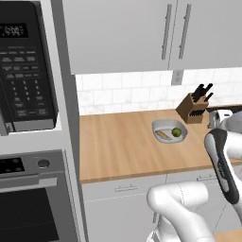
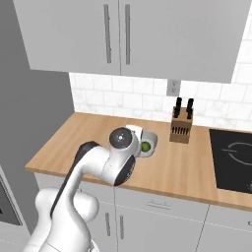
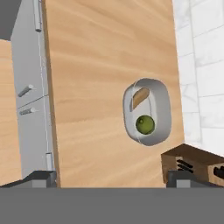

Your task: Take the meat container that has the steak and place it on the second highest rack of the freezer. Then take the vegetable container that has the sweet potato and lime and place it on the highest rack of the freezer.

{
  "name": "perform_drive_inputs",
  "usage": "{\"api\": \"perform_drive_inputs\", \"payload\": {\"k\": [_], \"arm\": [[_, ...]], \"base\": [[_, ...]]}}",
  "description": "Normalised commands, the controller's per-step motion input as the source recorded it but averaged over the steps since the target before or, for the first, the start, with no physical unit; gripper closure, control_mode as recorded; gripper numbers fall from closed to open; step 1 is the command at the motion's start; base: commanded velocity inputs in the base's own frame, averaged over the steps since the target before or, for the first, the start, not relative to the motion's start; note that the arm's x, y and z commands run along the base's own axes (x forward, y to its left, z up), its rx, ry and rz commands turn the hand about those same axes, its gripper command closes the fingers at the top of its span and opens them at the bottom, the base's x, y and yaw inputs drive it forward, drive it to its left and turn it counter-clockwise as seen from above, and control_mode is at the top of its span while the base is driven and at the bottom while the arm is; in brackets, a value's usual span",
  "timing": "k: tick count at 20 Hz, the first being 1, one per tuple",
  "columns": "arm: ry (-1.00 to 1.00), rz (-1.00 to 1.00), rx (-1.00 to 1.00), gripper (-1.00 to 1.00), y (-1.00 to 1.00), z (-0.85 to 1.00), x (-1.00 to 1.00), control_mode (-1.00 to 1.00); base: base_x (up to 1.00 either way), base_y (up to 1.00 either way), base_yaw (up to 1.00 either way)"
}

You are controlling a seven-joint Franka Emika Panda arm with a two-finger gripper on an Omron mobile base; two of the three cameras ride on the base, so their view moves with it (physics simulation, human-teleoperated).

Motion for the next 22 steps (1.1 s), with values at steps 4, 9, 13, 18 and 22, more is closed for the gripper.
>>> {"api": "perform_drive_inputs", "payload": {"k": [4, 9, 13, 18, 22], "arm": [[0.02, 0.27, 0.00, -1.00, -0.01, -0.01, 0.00, -1.00], [0.00, 0.13, 0.00, -1.00, 0.00, -0.05, 0.01, -1.00], [0.00, 0.02, 0.00, -1.00, 0.06, -0.01, 0.00, -1.00], [0.00, 0.00, 0.00, -1.00, 0.22, -0.11, 0.06, -1.00], [0.00, 0.00, 0.00, -1.00, 0.38, -0.19, 0.23, -1.00]], "base": [[0.00, 0.00, 0.00], [0.00, 0.00, 0.00], [0.00, 0.00, 0.00], [0.00, 0.00, 0.00], [0.00, 0.00, 0.00]]}}
